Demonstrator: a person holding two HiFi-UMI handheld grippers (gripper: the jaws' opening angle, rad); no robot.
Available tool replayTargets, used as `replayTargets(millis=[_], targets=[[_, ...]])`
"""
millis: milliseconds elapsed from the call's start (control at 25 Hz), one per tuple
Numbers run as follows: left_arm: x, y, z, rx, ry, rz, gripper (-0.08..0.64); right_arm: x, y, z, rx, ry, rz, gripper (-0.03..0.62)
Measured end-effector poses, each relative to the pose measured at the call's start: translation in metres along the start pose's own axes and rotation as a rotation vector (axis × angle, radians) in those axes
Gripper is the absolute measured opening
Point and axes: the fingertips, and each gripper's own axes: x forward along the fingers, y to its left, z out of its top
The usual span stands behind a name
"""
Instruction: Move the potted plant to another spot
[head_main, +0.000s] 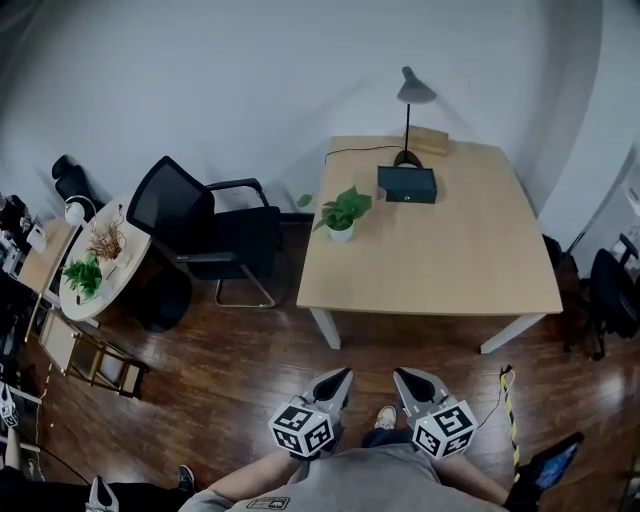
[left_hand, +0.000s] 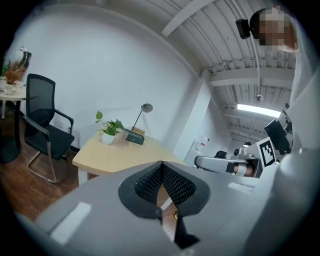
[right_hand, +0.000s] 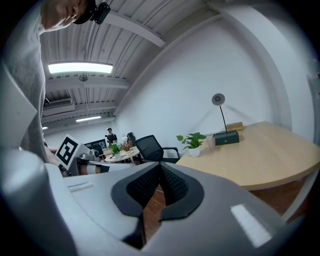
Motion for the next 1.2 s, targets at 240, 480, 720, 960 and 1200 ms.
replayTargets(millis=[240, 480, 720, 960, 1200], targets=[[0.059, 0.017, 0.030, -0.001, -0.026, 0.069, -0.008, 0.030, -0.056, 0.024, -0.013, 0.018, 0.049, 0.006], [0.089, 0.040, 0.041, -0.011, -0.012, 0.121, -0.008, 0.062, -0.089, 0.034, -0.001, 0.049, 0.081, 0.006], [0.121, 0.084, 0.052, -0.032, -0.006, 0.130, -0.008, 0.112, -0.114, 0.038, -0.004, 0.067, 0.084, 0.006], [0.163, 0.143, 0.085, -0.048, -0.007, 0.093, -0.008, 0.178, -0.143, 0.059, -0.011, 0.081, 0.039, 0.006], [0.199, 0.205, 0.123, -0.048, 0.008, 0.060, -0.008, 0.248, -0.163, 0.086, -0.025, 0.087, 0.003, 0.006]])
